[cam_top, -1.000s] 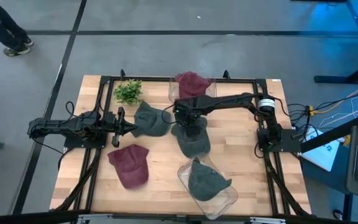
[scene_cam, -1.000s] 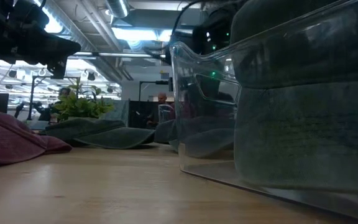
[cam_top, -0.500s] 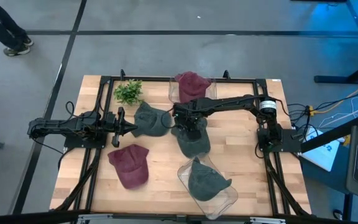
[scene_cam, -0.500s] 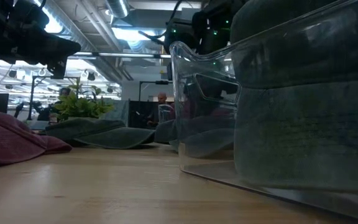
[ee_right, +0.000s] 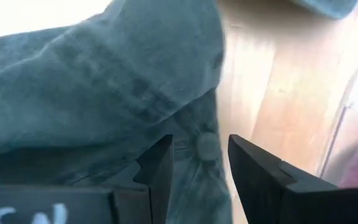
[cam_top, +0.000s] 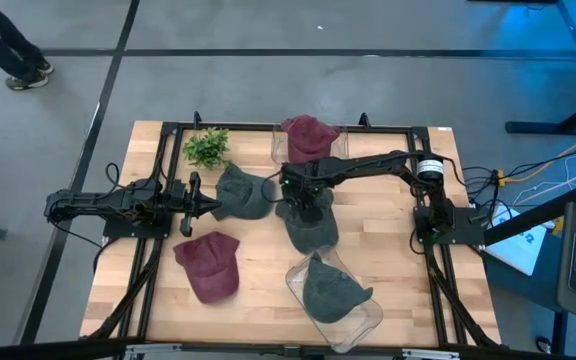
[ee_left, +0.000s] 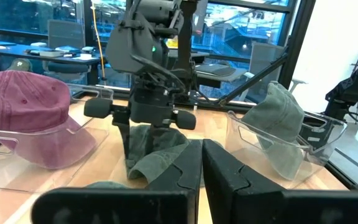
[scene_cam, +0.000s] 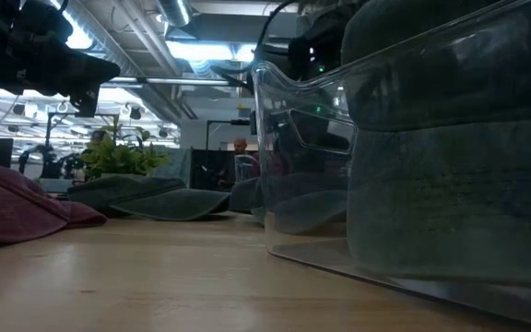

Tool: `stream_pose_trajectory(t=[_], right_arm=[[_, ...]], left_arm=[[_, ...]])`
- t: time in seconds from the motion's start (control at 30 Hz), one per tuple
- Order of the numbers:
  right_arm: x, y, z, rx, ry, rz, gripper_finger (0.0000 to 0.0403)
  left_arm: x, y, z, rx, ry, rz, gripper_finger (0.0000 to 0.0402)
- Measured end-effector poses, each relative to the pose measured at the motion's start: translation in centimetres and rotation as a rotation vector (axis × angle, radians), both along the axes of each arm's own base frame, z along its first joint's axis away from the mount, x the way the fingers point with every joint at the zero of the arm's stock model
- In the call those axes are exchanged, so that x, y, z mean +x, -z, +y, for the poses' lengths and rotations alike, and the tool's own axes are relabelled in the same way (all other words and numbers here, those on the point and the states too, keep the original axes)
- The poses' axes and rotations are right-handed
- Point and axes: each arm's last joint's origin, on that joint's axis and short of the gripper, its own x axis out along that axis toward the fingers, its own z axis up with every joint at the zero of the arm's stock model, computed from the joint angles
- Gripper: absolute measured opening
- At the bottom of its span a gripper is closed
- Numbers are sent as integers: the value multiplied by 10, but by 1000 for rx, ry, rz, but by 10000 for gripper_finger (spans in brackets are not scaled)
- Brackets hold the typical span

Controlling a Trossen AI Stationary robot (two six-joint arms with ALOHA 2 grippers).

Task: Pick & Place hat
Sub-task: Put the right black cap into the bottom transparent bin

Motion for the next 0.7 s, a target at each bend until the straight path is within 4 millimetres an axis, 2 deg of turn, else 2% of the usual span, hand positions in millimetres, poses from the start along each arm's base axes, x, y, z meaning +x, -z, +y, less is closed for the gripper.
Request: stream_pose_trajectory(t=[0.17, 0.27, 0.43, 0.6, 0.7], right_arm=[[0, 2, -2, 3, 7, -2, 153], [-5, 10, -1, 16, 6, 22, 155], [-9, 20, -1, 2, 17, 14, 186], [-8, 22, -2, -13, 45, -10, 221], [-8, 22, -2, -8, 44, -11, 228]], left_arm=[[0, 0, 0, 0, 0, 0, 8], [0, 0, 0, 0, 0, 0, 8], [0, 0, 0, 0, 0, 0, 8], [0, 0, 0, 0, 0, 0, 12], [0, 0, 0, 0, 0, 0, 13]])
